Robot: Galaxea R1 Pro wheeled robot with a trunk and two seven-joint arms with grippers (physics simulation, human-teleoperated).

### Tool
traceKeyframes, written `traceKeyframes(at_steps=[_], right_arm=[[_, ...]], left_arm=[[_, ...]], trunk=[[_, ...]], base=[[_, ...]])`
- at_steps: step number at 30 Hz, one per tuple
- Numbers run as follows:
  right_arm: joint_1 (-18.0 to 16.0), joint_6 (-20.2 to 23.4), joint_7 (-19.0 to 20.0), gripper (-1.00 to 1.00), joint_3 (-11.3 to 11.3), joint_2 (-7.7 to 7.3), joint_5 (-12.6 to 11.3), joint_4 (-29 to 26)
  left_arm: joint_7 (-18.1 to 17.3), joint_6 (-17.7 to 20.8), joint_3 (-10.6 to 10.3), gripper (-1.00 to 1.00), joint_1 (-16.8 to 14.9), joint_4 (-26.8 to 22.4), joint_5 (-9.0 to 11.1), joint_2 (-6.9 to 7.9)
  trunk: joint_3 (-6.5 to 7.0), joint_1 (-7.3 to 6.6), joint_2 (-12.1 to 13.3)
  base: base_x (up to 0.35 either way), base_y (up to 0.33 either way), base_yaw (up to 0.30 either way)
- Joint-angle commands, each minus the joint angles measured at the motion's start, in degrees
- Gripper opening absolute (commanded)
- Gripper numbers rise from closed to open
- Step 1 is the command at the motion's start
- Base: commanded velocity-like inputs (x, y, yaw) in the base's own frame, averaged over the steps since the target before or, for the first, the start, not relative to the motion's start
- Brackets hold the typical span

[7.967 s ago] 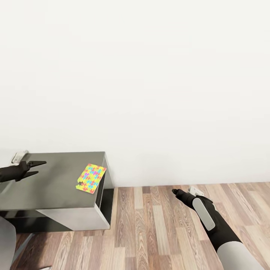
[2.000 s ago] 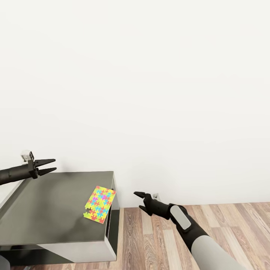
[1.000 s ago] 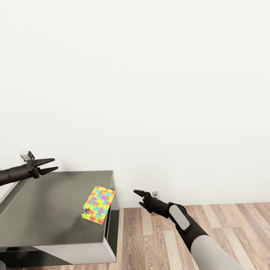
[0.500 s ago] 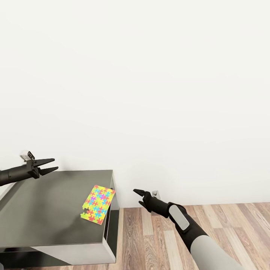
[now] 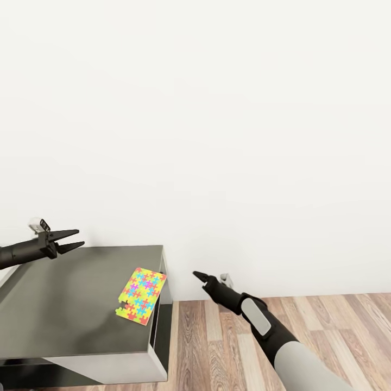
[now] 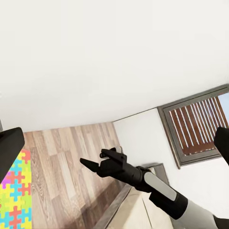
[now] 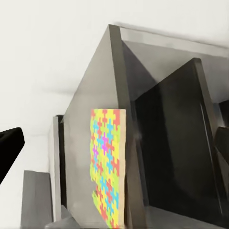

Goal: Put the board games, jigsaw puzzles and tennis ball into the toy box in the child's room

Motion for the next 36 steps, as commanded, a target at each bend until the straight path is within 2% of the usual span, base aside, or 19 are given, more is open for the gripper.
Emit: traceKeyframes(at_steps=[1,5,23,36], right_arm=[[0.0,0.2,0.2,1.0,0.4,-0.01,-0.4,0.0],[-0.1,0.1,1.3,1.0,1.4,0.04,-0.7,0.4],[-0.1,0.2,2.0,1.0,1.8,-0.01,-0.6,0.7],[-0.1,0.2,2.0,1.0,1.8,-0.01,-0.5,0.7]], left_arm=[[-0.2,0.6,0.0,1.0,0.0,0.0,0.1,0.03],[-0.2,0.6,0.0,1.0,0.0,-0.1,0.1,0.03],[-0.2,0.6,0.0,1.0,0.0,-0.1,0.1,0.02],[-0.2,0.6,0.0,1.0,0.1,-0.1,0.1,0.02]], trunk=[[-0.25,0.23,-0.5],[-0.97,1.11,-2.1],[-4.2,5.06,-9.3],[-4.2,5.06,-9.3]], base=[[0.0,0.0,0.0],[0.0,0.0,0.0],[0.0,0.0,0.0],[0.0,0.023,0.0]])
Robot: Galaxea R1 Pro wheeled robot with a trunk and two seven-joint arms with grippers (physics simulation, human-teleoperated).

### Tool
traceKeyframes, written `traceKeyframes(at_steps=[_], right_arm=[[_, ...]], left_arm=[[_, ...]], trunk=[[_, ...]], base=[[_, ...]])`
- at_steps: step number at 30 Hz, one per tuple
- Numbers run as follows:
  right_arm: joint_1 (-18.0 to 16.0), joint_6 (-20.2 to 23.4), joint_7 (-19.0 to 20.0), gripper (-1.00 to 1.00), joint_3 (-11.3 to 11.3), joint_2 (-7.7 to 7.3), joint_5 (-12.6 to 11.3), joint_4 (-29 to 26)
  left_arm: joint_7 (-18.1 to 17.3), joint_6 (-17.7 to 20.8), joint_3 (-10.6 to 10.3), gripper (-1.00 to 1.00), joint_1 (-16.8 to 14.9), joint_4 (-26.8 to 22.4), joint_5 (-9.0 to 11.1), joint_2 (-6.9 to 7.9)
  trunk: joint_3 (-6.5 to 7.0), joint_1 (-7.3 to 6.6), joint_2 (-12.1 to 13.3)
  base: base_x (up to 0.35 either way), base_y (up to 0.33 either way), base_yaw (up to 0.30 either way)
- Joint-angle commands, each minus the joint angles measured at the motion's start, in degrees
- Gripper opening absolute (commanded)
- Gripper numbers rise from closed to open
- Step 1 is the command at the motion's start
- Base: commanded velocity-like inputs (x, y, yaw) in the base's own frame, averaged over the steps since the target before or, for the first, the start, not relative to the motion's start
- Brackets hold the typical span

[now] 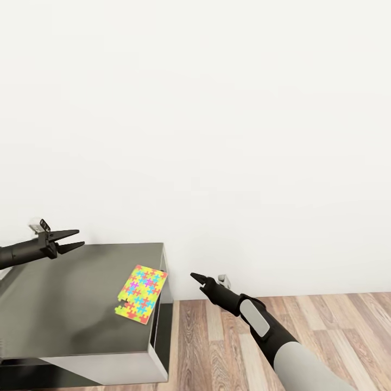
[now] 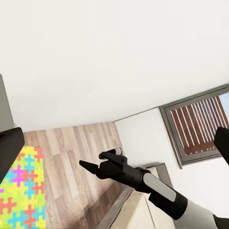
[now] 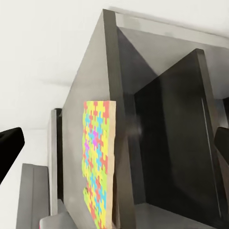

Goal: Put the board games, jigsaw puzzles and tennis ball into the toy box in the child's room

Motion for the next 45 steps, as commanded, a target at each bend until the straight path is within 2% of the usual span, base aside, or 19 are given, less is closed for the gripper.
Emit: traceKeyframes(at_steps=[1,13,20,31,38,45], right_arm=[[0.0,0.3,0.0,1.0,0.1,0.0,-0.4,0.0],[0.0,0.3,-0.2,1.0,0.1,0.01,-0.2,0.2],[0.0,0.3,-0.2,1.0,0.1,0.04,-0.1,0.4],[-0.1,0.6,-0.6,1.0,0.1,0.06,-0.1,0.4],[-0.3,3.2,-0.8,1.0,0.1,0.06,0.0,0.4],[-0.6,3.9,-0.9,1.0,0.2,0.08,0.0,0.4]], left_arm=[[-0.1,0.6,0.0,1.0,0.0,0.0,0.1,0.03],[-0.1,0.6,-0.1,1.0,0.0,0.0,0.1,-0.03],[-0.1,0.6,-1.3,1.0,0.0,0.0,0.1,-0.04],[-0.2,0.6,-1.6,1.0,0.0,0.0,0.2,0.01],[-0.2,0.6,-1.6,1.0,0.0,-0.1,0.3,0.01],[-0.2,0.6,-1.6,1.0,0.0,-0.1,0.3,-0.01]], trunk=[[-0.06,0.0,0.0],[-0.06,0.0,0.0],[-0.06,0.0,0.0],[-0.06,0.0,0.0],[-1.31,1.54,-2.8],[-2.57,3.08,-5.7]], base=[[0.0,0.184,0.0],[0.0,0.082,0.0],[0.006,0.154,0.0],[0.001,0.018,0.0],[0.0,0.001,0.0],[0.0,0.0,0.0]])
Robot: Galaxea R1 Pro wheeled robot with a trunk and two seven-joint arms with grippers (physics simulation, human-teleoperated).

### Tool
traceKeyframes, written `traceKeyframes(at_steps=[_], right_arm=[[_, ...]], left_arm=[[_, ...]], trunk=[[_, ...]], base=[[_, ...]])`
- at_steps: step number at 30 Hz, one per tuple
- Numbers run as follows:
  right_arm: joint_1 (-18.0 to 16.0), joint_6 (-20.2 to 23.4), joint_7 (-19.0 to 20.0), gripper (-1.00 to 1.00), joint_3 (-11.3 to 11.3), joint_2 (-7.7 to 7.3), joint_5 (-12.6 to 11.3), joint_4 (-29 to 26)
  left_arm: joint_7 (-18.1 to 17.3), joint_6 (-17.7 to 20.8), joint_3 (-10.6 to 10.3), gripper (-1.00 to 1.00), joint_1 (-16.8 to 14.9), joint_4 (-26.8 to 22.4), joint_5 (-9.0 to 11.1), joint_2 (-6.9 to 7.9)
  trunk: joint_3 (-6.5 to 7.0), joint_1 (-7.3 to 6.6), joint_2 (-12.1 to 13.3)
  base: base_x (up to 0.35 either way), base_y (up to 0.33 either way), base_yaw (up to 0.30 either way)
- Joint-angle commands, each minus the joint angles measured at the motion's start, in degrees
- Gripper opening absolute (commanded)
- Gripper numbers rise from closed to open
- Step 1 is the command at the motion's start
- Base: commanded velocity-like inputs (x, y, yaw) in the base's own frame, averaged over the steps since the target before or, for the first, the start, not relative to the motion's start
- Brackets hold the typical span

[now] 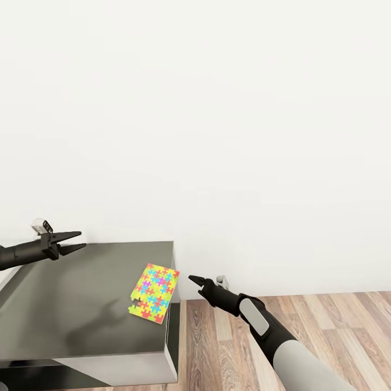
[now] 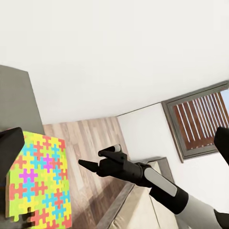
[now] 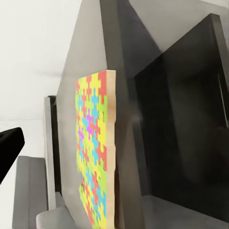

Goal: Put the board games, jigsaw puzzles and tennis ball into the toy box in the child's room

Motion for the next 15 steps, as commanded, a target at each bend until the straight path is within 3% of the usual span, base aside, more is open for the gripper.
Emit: traceKeyframes(at_steps=[1,15], right_arm=[[-0.1,0.2,0.0,1.0,0.1,-0.01,-0.3,0.0],[-0.4,0.5,0.1,1.0,0.1,-0.08,-0.2,-0.2]], left_arm=[[-0.2,0.6,-0.1,1.0,0.0,0.0,0.1,0.05],[-0.2,0.6,-0.1,1.0,0.0,0.0,0.1,0.08]], trunk=[[-0.24,0.23,-0.5],[-2.75,3.3,-6.1]], base=[[0.0,0.0,0.0],[0.0,0.0,0.0]])
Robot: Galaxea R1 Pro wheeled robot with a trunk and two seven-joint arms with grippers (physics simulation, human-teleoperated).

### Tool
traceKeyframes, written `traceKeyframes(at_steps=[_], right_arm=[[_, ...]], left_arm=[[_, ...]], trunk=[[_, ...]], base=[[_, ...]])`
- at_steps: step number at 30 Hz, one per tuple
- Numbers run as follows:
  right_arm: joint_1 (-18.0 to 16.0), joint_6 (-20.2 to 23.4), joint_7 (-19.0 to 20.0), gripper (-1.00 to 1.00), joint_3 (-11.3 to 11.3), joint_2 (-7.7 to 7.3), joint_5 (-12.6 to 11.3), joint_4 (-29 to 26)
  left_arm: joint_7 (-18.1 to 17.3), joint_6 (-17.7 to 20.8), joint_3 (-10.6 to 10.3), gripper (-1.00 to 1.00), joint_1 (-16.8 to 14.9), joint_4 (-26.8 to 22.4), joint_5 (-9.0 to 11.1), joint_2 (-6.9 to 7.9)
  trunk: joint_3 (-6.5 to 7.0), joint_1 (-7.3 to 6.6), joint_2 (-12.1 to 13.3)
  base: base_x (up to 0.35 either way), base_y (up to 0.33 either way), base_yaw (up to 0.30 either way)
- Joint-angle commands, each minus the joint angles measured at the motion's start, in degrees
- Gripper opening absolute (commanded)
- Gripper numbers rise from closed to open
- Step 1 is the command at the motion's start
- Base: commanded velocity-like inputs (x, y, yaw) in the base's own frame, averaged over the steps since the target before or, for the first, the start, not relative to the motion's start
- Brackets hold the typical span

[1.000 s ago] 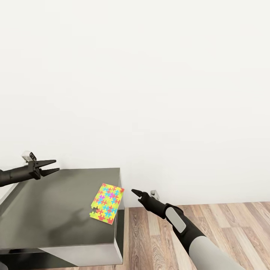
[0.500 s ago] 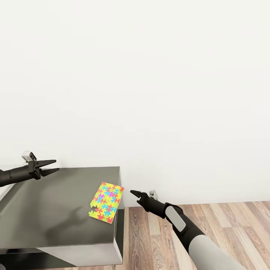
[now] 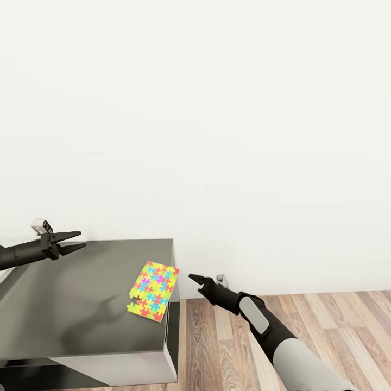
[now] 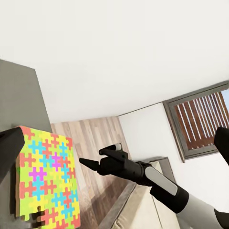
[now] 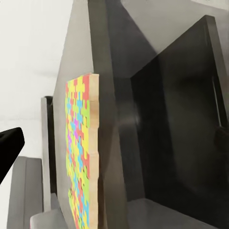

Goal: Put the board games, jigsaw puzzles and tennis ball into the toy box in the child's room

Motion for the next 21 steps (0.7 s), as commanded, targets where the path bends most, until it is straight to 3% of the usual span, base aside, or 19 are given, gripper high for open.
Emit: traceKeyframes(at_steps=[1,21], right_arm=[[-0.2,0.4,0.0,1.0,0.1,-0.02,-0.3,0.0],[-0.3,0.1,0.8,1.0,0.2,-0.19,-0.4,-0.6]], left_arm=[[-0.2,0.6,-0.1,1.0,0.0,0.0,0.1,0.03],[-0.2,0.6,0.0,1.0,0.0,0.0,0.1,0.0]], trunk=[[-0.24,0.23,-0.4],[-0.41,0.45,-0.9]], base=[[0.0,0.0,0.0],[0.0,0.0,0.0]])
